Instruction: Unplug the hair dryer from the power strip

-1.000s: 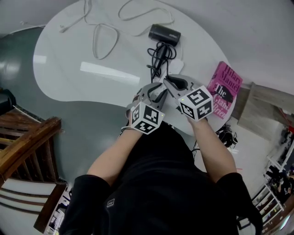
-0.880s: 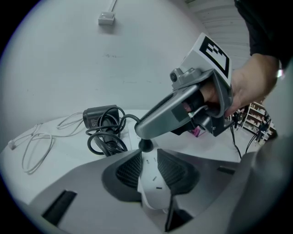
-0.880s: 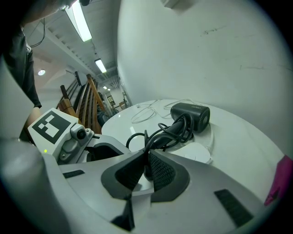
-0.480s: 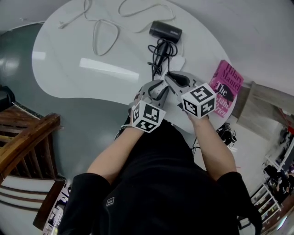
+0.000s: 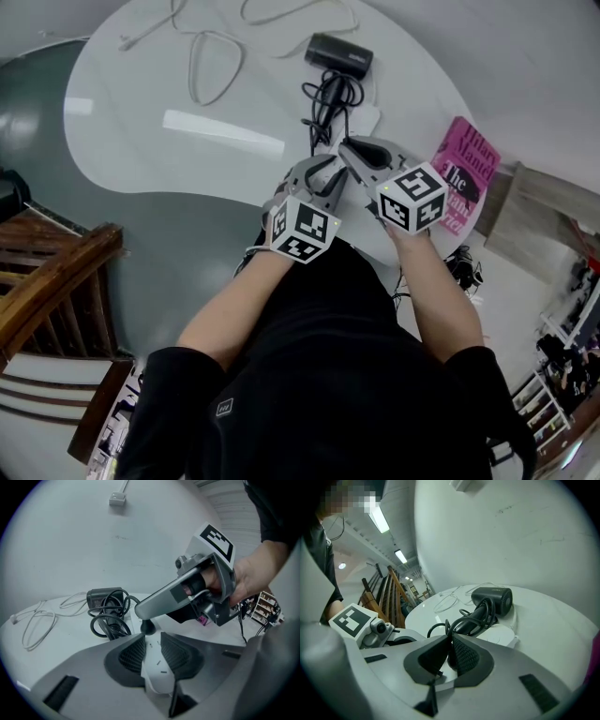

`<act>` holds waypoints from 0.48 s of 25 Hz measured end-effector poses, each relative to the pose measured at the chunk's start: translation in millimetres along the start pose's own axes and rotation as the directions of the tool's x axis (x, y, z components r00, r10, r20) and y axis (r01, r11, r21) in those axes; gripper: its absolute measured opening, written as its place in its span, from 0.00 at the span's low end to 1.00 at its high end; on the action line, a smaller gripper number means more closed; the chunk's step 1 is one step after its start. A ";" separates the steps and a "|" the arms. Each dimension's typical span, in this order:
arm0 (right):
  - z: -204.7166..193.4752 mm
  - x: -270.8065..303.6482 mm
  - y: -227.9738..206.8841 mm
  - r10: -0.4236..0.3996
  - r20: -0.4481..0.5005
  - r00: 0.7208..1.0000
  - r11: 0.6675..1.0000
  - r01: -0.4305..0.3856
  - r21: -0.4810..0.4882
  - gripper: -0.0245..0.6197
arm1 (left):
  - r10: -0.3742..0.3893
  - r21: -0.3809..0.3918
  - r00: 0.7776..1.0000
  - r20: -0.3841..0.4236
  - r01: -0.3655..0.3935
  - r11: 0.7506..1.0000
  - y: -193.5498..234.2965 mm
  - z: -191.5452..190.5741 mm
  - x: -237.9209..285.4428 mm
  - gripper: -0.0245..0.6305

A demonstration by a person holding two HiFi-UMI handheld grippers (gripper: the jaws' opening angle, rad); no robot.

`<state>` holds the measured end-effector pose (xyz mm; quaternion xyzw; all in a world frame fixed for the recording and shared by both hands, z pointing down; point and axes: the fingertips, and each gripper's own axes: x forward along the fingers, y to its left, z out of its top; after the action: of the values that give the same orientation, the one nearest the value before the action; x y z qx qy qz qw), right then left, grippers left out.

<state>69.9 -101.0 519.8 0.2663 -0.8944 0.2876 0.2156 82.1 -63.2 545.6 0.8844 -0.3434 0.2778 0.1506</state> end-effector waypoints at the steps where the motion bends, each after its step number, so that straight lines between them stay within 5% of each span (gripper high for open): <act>1: -0.9 -0.8 -0.1 0.005 -0.001 1.000 1.000 -0.005 0.011 0.12 | 0.001 0.001 1.000 -0.001 -0.001 1.000 -0.4 -0.2 0.5 0.20; 4: 18.5 -12.6 6.1 0.046 0.070 0.996 0.998 -0.048 0.032 0.12 | -0.002 0.024 1.000 -0.002 0.002 1.000 -1.9 0.1 1.5 0.18; 7: 40.8 -23.3 8.2 0.038 0.088 0.995 0.996 -0.030 -0.085 0.12 | -0.015 0.011 1.000 0.001 0.015 1.000 2.0 0.5 0.8 0.15; 12: 21.0 -37.6 -2.6 0.027 0.076 0.997 1.000 -0.027 0.009 0.12 | -0.042 -0.015 0.999 -0.002 0.042 0.999 6.7 1.2 3.1 0.09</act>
<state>95.4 -102.8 485.0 0.2660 -0.9039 0.2849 0.1763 79.8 -70.2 547.0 0.8901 -0.3264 0.2730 0.1633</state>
